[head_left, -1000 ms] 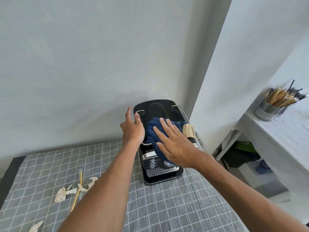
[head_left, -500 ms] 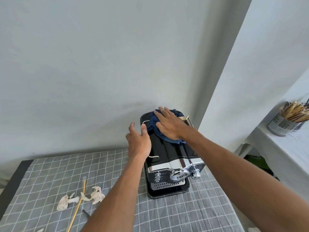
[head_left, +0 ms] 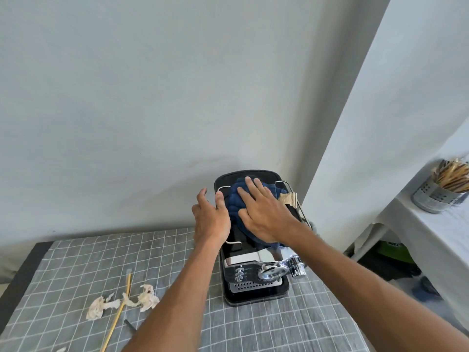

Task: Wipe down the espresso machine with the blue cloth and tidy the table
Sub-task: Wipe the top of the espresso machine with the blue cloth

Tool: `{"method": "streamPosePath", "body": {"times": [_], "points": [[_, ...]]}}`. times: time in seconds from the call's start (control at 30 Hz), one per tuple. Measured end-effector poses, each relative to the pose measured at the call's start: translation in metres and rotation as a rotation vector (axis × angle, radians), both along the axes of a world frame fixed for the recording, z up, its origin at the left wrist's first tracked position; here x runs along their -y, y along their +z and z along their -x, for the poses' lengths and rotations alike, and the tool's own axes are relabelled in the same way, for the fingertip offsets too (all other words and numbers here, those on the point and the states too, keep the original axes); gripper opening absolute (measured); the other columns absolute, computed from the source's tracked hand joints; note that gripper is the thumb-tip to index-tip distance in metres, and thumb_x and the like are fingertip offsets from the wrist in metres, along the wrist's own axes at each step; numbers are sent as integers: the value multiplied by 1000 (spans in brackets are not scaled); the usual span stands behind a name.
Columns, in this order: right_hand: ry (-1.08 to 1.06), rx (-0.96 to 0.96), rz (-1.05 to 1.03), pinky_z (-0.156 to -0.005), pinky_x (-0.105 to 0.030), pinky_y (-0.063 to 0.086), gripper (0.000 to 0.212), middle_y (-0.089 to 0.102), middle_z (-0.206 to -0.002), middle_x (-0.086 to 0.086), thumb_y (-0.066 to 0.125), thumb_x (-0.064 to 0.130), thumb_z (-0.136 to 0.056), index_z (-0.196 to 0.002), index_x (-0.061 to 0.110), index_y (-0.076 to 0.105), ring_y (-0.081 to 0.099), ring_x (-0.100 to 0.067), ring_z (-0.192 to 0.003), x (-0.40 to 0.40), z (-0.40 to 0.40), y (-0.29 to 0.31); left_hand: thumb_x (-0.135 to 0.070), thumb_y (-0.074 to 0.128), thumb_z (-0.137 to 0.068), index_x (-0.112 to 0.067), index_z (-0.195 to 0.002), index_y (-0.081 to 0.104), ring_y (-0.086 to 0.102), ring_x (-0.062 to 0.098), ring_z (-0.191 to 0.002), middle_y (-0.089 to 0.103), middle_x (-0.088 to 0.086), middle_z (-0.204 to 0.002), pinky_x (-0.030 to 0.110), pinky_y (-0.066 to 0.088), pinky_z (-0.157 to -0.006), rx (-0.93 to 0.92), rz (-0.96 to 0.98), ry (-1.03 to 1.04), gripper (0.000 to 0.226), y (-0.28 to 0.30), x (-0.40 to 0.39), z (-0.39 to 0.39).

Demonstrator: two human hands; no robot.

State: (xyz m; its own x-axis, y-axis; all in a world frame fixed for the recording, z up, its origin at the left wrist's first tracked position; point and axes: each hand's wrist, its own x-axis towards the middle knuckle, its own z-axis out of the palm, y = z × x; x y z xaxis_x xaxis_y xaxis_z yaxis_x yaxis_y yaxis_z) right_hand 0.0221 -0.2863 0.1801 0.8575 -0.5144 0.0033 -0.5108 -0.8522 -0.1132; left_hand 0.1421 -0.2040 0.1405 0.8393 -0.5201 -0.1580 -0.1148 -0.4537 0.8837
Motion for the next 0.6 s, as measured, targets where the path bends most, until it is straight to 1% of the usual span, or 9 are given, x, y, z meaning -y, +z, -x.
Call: {"method": "streamPosePath", "body": {"times": [0.07, 0.13, 0.23, 0.3, 0.37, 0.43, 0.47, 0.53, 0.6], "points": [[-10, -11, 5, -126, -48, 15, 63, 8, -169, -22, 29, 35, -105, -159, 5, 23, 7, -36, -156, 20, -17, 4, -57, 31, -107, -34, -155, 29, 48, 20, -98, 42, 10, -149, 37, 38, -86, 5, -9, -8, 53, 0, -1, 0], [-4, -38, -14, -126, -47, 12, 60, 12, -167, -24, 29, 31, -107, -157, 0, 24, 8, -36, -155, 39, -31, 10, -57, 30, -107, -40, -153, 30, 51, 21, -95, 43, 9, -144, 37, 39, -86, 9, -4, -15, 49, 1, -1, 1], [-10, -33, -66, -124, -46, 10, 50, 23, -163, -25, 25, 24, -108, -145, -7, 40, 12, -38, -153, 51, -42, 14, -57, 28, -107, -51, -149, 33, 56, 13, -84, 46, 6, -133, 37, 41, -83, 27, 8, -32, 43, 5, -2, 0], [4, -33, -14, -123, -48, 14, 46, 28, -160, -24, 22, 23, -108, -136, -2, 49, 18, -39, -150, 45, -42, 13, -56, 26, -107, -56, -146, 34, 55, 8, -82, 46, 5, -129, 37, 42, -80, 41, -2, -41, 40, 5, -3, -3], [-29, -41, 17, -123, -48, 15, 51, 21, -164, -23, 23, 27, -108, -147, -1, 37, 15, -39, -152, 32, -34, 9, -55, 26, -108, -59, -145, 36, 58, 13, -84, 46, 5, -128, 37, 44, -81, 35, -13, -48, 38, 4, -3, -4], [-28, -42, 20, -125, -49, 11, 59, 7, -168, -24, 25, 31, -107, -158, 1, 20, 4, -40, -156, 13, -17, 6, -55, 27, -108, -59, -144, 37, 59, 20, -88, 45, 5, -130, 38, 45, -85, 19, -10, -49, 38, 3, -2, -4], [-23, -10, -9, -126, -50, 9, 62, 3, -169, -24, 26, 31, -107, -160, 2, 16, 1, -40, -156, 3, -6, 4, -55, 27, -108, -60, -144, 37, 59, 21, -89, 45, 6, -130, 39, 45, -85, 16, -7, -46, 38, 3, -1, -4], [-21, 73, -77, -128, -48, 9, 64, 2, -170, -21, 29, 32, -104, -162, 6, 17, -2, -37, -157, -20, 20, 1, -56, 27, -107, -61, -143, 37, 59, 21, -89, 45, 5, -130, 40, 46, -85, 12, -3, -39, 38, 3, 0, -3], [28, 86, -85, -128, -48, 9, 67, 4, -170, -21, 23, 34, -101, -161, 5, 22, -2, -35, -158, -38, 45, -1, -57, 27, -107, -59, -144, 36, 57, 22, -91, 45, 6, -132, 39, 43, -86, 4, -2, -32, 38, 2, 0, -3]]}}
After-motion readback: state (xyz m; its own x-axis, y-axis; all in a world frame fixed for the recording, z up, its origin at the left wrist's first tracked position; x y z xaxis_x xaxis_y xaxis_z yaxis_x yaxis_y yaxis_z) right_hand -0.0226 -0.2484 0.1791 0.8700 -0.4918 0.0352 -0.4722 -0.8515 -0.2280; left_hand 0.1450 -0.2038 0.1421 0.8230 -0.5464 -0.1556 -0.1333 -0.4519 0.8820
